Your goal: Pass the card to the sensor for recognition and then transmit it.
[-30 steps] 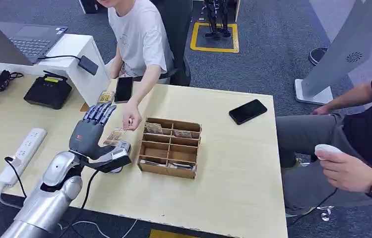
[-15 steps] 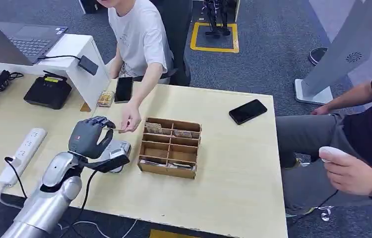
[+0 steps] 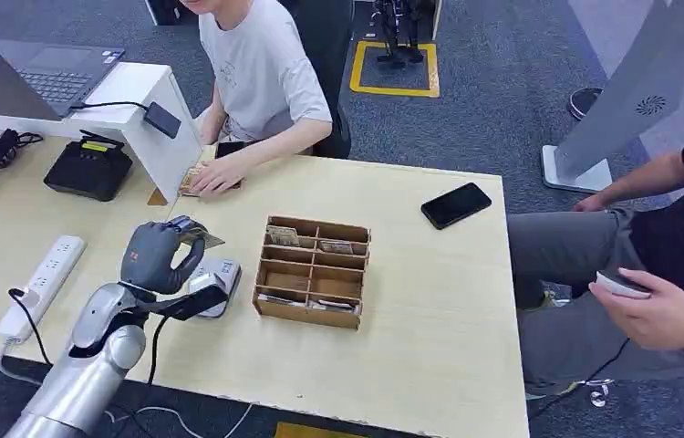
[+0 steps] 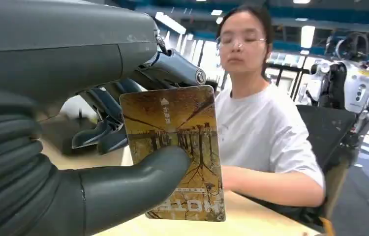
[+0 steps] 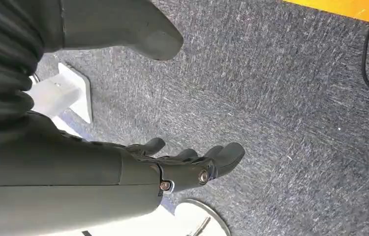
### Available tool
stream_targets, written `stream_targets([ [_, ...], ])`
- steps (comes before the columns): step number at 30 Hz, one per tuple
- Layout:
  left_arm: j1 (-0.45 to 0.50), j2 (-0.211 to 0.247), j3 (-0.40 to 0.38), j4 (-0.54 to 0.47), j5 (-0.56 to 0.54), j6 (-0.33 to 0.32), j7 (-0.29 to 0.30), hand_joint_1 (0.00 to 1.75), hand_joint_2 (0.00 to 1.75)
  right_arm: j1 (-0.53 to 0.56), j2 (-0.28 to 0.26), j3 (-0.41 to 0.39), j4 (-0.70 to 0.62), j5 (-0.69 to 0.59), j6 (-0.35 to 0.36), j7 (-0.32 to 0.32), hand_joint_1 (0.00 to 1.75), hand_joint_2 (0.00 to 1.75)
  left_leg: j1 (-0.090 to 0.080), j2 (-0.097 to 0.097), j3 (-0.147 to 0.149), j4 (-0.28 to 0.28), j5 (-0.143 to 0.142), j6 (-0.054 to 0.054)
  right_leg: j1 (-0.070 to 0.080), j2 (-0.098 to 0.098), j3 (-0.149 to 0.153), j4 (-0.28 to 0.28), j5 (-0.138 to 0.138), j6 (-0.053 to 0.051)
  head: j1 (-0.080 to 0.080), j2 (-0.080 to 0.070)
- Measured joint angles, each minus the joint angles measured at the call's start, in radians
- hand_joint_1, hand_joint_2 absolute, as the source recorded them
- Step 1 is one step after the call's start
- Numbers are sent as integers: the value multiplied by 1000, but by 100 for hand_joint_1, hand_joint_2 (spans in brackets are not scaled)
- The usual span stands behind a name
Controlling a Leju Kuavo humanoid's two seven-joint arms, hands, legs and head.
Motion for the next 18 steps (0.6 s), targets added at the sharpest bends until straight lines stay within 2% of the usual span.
stream_targets([
  [2,4,-13,9,-18,101,-72,-4,175,175,0,0,0,0,0,-2,0,0,175,0,0,0,0,0,1,0,0,0,0,0,0,0,0],
  [4,9,-25,17,-35,143,-105,-4,175,175,0,0,0,0,0,-4,0,0,175,0,0,0,0,0,1,0,0,0,0,0,0,0,0],
  [13,13,-48,31,-64,158,-125,-3,175,175,0,0,0,0,0,-7,2,0,175,0,0,0,0,0,0,0,0,0,0,0,0,0,0],
  [15,13,-53,34,-66,226,-206,37,175,175,1,0,0,0,-4,-7,10,0,175,0,0,0,0,0,0,0,0,0,0,0,0,0,0],
  [17,15,-61,38,-66,313,-318,109,175,175,2,2,-4,0,-10,-9,18,0,175,0,0,0,0,0,0,0,0,0,0,0,0,0,0],
  [18,17,-66,39,-66,335,-338,139,175,175,3,3,-5,-1,-11,-10,19,0,175,0,0,0,0,0,0,0,0,0,0,0,0,0,0],
])
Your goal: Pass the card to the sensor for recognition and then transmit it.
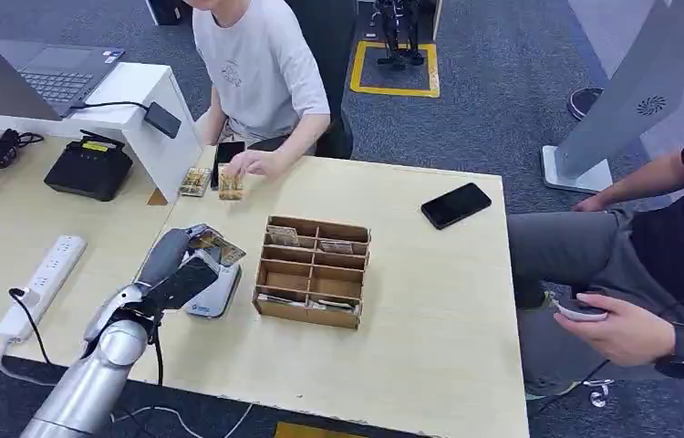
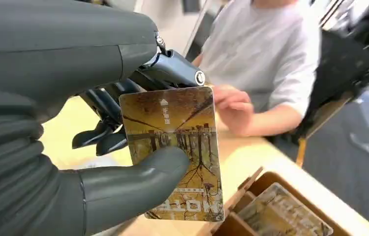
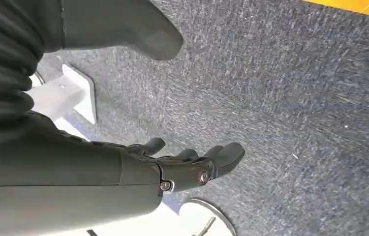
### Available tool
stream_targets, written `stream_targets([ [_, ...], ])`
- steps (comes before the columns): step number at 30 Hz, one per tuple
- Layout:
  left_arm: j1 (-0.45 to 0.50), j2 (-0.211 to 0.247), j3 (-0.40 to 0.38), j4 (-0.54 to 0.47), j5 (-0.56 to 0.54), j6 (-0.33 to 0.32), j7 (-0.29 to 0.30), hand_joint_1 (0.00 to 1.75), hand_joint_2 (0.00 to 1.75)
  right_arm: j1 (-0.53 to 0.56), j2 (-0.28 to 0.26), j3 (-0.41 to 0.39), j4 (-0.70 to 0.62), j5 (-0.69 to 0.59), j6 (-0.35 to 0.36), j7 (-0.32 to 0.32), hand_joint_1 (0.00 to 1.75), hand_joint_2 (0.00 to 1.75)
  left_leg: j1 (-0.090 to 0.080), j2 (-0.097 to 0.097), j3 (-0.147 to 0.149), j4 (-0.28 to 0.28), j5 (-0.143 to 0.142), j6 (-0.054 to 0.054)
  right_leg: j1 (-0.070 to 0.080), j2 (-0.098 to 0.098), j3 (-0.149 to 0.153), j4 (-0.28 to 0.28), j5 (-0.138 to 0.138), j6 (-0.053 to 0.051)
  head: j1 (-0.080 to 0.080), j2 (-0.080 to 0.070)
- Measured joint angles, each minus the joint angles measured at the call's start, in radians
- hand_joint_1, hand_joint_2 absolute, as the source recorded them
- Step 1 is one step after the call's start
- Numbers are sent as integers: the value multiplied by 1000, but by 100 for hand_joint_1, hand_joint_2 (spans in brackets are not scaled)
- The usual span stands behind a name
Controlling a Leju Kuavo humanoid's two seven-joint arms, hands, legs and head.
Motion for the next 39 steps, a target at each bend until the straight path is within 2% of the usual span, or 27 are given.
stream_targets([
  [1,0,-4,1,0,15,-13,31,175,175,2,1,-1,0,0,-1,0,0,175,0,0,0,0,0,0,0,0,0,0,0,0,1,0],
  [6,-1,-7,11,10,36,-19,75,175,175,5,7,-10,-1,2,-4,-3,0,175,0,0,0,0,0,0,0,0,0,0,0,0,0,0],
  [14,-7,-16,13,81,-73,11,165,175,175,5,11,-17,-1,11,-3,0,0,175,0,0,0,0,0,0,0,0,0,0,0,0,0,0],
  [19,-6,-39,13,127,-97,33,177,175,175,5,12,-17,-1,11,-3,2,0,175,0,0,0,0,0,0,0,0,0,0,0,0,0,0],
  [24,-14,-59,17,158,-127,83,203,175,175,5,12,-10,-1,11,-3,18,0,175,0,0,0,0,0,0,0,0,0,0,0,0,0,0],
  [28,-21,-71,23,179,-133,86,204,175,175,5,12,-3,-1,11,-3,18,0,175,0,0,0,0,0,0,0,0,0,0,0,0,0,0],
  [36,-26,-82,32,202,-140,93,204,175,175,5,12,4,-1,11,-4,18,0,175,0,0,0,0,0,0,0,0,0,0,0,0,0,0],
  [39,-32,-82,39,215,-174,130,214,175,175,4,12,7,-1,11,-7,11,0,175,0,0,0,0,0,0,0,0,0,0,0,0,0,0],
])
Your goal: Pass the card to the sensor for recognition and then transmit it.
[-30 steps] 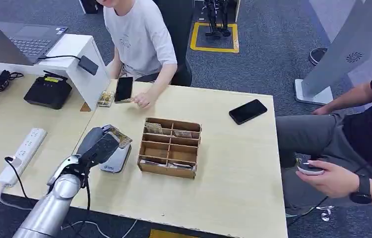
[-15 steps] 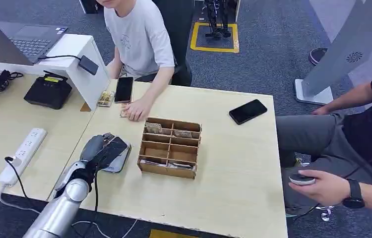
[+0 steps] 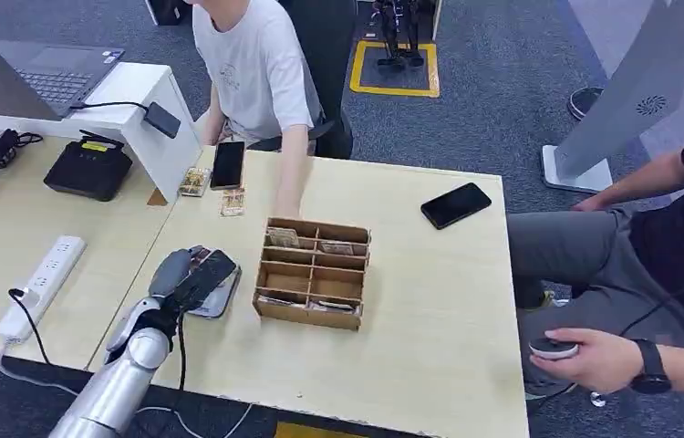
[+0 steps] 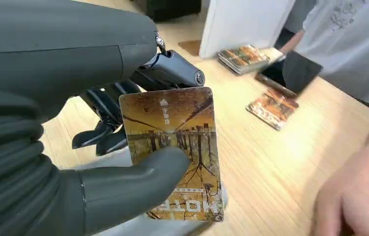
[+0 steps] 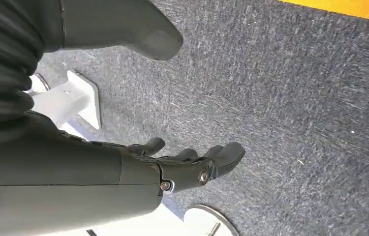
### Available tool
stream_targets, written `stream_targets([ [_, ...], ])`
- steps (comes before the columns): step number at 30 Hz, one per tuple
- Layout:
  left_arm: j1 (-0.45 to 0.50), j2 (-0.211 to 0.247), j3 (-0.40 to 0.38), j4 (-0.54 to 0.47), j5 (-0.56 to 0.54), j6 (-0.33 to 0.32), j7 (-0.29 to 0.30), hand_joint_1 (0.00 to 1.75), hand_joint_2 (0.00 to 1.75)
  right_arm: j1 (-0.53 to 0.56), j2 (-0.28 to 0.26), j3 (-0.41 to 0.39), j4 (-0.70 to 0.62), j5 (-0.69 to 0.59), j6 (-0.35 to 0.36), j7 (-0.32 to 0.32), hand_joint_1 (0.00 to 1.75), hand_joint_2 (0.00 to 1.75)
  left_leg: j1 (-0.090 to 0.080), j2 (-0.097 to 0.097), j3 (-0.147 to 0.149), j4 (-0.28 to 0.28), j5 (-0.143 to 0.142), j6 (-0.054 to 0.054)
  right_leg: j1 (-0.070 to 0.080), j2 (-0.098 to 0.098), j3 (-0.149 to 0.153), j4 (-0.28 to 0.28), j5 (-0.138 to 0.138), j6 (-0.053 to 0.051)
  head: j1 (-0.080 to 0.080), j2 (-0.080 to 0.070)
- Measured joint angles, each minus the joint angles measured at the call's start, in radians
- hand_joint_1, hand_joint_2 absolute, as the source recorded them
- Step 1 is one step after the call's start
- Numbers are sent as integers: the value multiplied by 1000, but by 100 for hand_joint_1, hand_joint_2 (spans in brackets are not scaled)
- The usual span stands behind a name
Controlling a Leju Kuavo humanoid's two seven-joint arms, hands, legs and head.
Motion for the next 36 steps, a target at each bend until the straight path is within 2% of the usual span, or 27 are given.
stream_targets([
  [20,7,-6,108,34,-127,114,24,175,175,-1,3,50,2,0,-18,-13,0,175,0,0,0,0,0,0,0,0,0,0,0,0,0,0],
  [31,17,-7,132,34,-143,123,31,175,175,-1,3,60,2,0,-20,-14,0,175,0,0,0,0,0,0,0,0,0,0,0,0,0,0],
  [36,22,-4,141,41,-201,118,35,175,175,-1,3,62,2,0,-29,-20,0,175,0,0,0,0,0,0,0,0,0,0,0,0,0,0],
])
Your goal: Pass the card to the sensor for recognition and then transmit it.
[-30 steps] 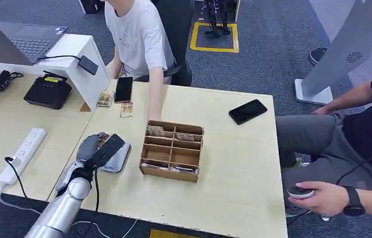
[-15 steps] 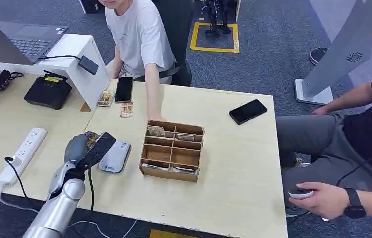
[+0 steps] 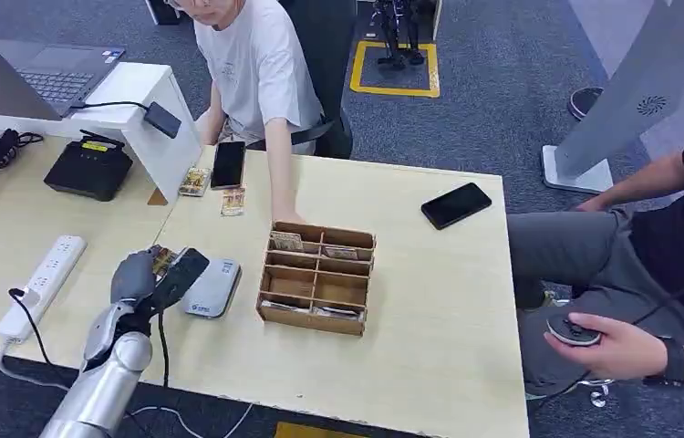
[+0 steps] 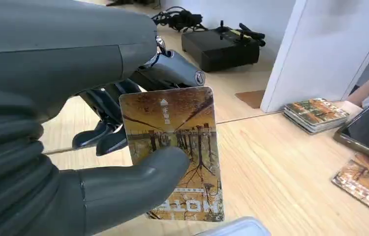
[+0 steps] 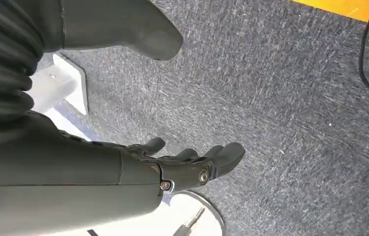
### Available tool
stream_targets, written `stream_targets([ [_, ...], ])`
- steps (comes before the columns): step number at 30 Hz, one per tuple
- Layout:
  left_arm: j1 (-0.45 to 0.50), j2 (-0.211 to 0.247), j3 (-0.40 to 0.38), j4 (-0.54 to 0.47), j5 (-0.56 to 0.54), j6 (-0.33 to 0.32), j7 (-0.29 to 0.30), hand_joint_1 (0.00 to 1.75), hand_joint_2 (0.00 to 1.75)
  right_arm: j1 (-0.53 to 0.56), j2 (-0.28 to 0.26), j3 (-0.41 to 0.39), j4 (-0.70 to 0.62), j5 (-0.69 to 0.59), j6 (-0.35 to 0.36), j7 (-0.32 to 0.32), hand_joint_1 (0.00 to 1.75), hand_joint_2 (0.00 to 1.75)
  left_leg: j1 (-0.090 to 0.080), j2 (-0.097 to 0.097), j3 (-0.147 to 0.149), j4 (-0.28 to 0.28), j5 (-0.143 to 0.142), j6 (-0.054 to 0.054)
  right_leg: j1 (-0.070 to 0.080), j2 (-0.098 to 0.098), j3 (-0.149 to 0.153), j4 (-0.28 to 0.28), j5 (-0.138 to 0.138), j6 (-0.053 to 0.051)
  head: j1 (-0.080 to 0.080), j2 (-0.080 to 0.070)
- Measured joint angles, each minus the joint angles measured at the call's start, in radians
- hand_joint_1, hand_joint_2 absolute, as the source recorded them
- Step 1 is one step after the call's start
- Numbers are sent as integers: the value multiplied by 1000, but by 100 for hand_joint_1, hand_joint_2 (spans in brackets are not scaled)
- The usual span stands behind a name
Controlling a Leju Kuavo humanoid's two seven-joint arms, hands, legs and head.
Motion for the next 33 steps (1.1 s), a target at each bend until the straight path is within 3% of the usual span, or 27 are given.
stream_targets([
  [4,7,-1,1,3,-23,-21,5,175,175,0,0,1,0,0,-2,-7,0,175,0,0,0,0,0,0,0,0,0,0,0,0,0,0],
  [6,9,-2,2,3,28,-52,-19,175,175,0,0,3,0,0,-3,-8,0,175,0,0,0,0,0,0,0,0,0,0,0,0,0,0],
  [11,9,-8,11,-13,351,-138,-94,175,175,1,0,7,0,0,-8,-6,0,175,0,0,0,0,0,0,0,0,0,0,0,0,0,0],
  [15,5,-8,12,-37,516,-154,-112,175,175,1,0,10,6,0,-14,1,0,175,0,0,0,0,0,0,0,0,0,0,0,0,0,0],
  [26,2,0,11,-59,560,-155,-117,175,175,1,0,13,15,0,-17,4,0,175,0,0,0,0,0,0,0,0,0,0,0,0,0,0],
  [33,1,15,11,-71,676,-183,-117,175,175,1,0,16,19,0,-21,13,0,175,0,0,0,0,0,0,0,0,0,0,0,0,0,0],
])
